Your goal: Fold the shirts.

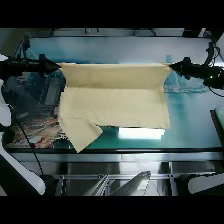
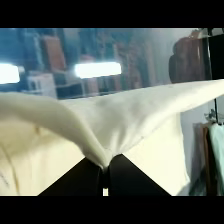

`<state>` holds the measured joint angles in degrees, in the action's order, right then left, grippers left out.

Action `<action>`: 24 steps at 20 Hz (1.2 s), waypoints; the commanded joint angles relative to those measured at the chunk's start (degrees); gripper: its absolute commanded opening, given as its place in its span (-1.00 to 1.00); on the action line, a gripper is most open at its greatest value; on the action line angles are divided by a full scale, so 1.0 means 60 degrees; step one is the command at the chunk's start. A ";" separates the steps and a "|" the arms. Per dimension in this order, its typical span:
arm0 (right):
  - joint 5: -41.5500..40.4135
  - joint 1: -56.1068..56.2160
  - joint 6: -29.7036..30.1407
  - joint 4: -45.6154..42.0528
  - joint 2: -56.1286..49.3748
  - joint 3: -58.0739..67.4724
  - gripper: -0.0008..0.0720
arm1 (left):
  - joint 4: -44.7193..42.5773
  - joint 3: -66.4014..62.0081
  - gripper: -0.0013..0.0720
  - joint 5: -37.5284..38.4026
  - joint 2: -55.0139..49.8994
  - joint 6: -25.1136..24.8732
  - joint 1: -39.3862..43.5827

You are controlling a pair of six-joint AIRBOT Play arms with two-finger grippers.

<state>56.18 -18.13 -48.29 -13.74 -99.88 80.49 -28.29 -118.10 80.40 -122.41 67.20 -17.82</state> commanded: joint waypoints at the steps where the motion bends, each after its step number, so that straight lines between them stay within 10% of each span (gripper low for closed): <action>1: -0.0033 -0.0204 0.0273 0.0386 -0.0823 0.0433 -0.93 | 0.0379 0.0131 -0.90 -0.0688 -0.0583 -0.0525 0.0051; 15: 0.1475 -0.0543 -0.0204 -0.2860 -0.1035 -0.0441 -0.91 | -0.2834 0.0317 -0.89 0.1843 -0.0535 0.0656 0.0408; 17: 0.1752 -0.0579 -0.0455 -0.2860 -0.1005 -0.0426 0.05 | -0.2783 0.0313 0.45 0.2182 -0.0532 0.1064 0.0306; 18: 0.2091 -0.0678 -0.0499 -0.2856 -0.0973 -0.0412 0.19 | -0.2779 0.0313 0.93 0.2390 -0.0528 0.1308 0.0222; 24: 0.5071 -0.1880 -0.0703 -0.2900 -0.0244 -0.0783 -0.04 | -0.2798 0.1344 0.92 0.3923 -0.0062 0.1756 -0.0448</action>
<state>77.17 -26.55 -51.94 -30.70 -103.44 77.45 -44.82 -114.30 99.96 -124.70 76.27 -18.94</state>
